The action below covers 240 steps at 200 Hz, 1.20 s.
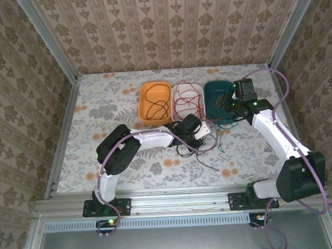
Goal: Untangle the cables
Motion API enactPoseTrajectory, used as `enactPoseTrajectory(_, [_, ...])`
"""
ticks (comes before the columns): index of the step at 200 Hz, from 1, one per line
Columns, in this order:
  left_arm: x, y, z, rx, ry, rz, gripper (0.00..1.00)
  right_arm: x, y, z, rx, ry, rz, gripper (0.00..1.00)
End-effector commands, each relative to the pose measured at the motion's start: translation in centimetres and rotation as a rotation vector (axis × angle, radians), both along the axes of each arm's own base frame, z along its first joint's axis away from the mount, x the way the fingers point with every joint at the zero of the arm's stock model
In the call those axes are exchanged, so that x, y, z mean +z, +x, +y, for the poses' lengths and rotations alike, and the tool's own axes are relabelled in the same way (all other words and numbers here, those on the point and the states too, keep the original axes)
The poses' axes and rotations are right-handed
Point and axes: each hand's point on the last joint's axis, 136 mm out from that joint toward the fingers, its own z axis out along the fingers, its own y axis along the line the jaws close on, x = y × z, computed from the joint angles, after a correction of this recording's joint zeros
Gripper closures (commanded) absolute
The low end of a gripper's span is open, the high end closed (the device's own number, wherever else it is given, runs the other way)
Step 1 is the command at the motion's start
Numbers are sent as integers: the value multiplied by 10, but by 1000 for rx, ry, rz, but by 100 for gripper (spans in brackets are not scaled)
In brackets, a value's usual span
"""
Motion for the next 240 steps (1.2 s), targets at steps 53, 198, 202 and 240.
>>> enactPoseTrajectory(53, [138, -12, 30, 4, -307, -31, 100, -2, 7, -3, -29, 17, -7, 43])
enactPoseTrajectory(198, [214, -64, 68, -179, -420, 126, 100, 33, -40, 130, 614, 523, -201, 41])
enactPoseTrajectory(202, [213, -63, 68, -178, -418, 128, 100, 32, -43, 131, 624, 523, -194, 41])
enactPoseTrajectory(240, [204, -59, 66, -160, -414, 128, 100, 19, -66, 134, 652, 496, -131, 42])
